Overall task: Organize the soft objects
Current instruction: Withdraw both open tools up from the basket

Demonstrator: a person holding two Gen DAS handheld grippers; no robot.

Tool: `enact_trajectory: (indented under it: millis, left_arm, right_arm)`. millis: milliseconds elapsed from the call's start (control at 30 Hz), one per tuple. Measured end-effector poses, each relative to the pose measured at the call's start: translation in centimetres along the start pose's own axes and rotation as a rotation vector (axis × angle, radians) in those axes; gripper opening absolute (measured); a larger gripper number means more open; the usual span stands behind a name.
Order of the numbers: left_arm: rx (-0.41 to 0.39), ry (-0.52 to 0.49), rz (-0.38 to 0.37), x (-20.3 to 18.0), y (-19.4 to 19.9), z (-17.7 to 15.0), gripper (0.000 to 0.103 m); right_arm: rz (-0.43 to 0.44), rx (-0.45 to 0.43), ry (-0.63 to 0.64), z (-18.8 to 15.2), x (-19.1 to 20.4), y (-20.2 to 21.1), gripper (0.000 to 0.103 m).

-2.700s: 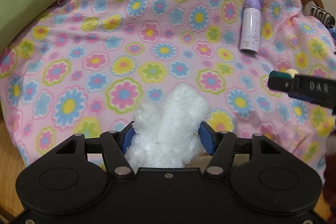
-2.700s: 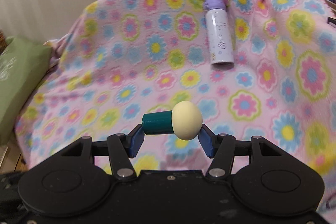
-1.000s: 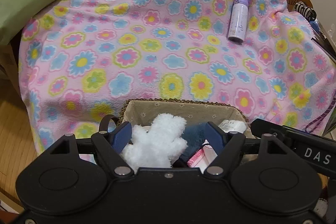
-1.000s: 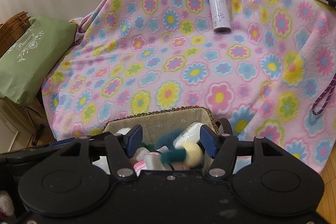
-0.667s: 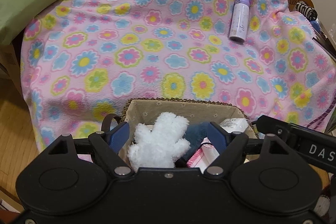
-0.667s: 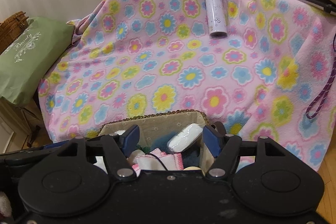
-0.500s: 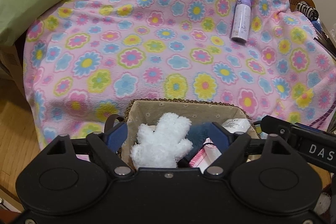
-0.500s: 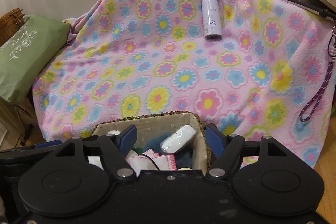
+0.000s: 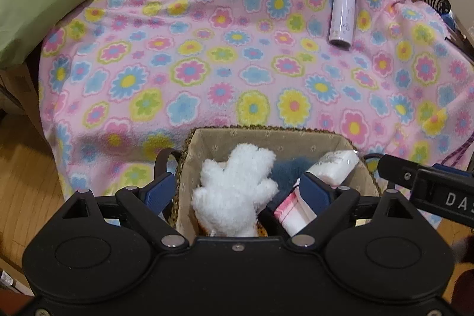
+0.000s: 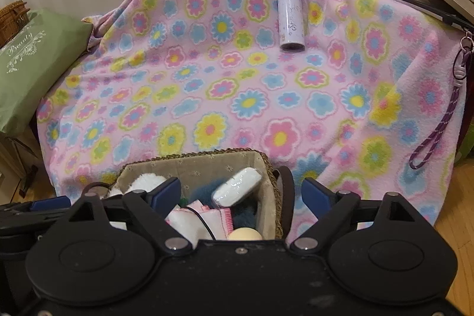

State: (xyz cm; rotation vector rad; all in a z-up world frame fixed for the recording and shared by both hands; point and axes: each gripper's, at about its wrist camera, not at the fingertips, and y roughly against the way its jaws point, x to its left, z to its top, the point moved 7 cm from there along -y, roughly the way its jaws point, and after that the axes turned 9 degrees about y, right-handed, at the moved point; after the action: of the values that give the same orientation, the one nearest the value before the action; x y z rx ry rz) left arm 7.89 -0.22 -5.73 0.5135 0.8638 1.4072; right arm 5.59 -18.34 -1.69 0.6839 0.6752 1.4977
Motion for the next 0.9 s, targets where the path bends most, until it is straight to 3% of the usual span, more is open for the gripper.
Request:
enact_trajectory:
  millis: [267, 467, 667, 900]
  left_arm:
    - [0.012, -0.008, -0.009, 0.1, 0.4, -0.5, 0.087]
    - [0.038, -0.023, 0.006, -0.1, 0.4, -1.0, 0.092]
    - [0.038, -0.027, 0.017, 0.1, 0.6, -1.3, 0.092]
    - [0.040, -0.022, 0.053, 0.5, 0.8, -1.4, 0.092]
  right_arm:
    - [-0.011, 0.027, 0.015, -0.6, -0.4, 0.4, 0.101]
    - [-0.013, 0.042, 0.025, -0.9, -0.6, 0.7, 0.103]
    - [-0.044, 0.101, 0.035, -1.5, -1.0, 0.9, 0.103]
    - [-0.028, 0.105, 0.029, -1.9, -0.9, 1.1, 0.103]
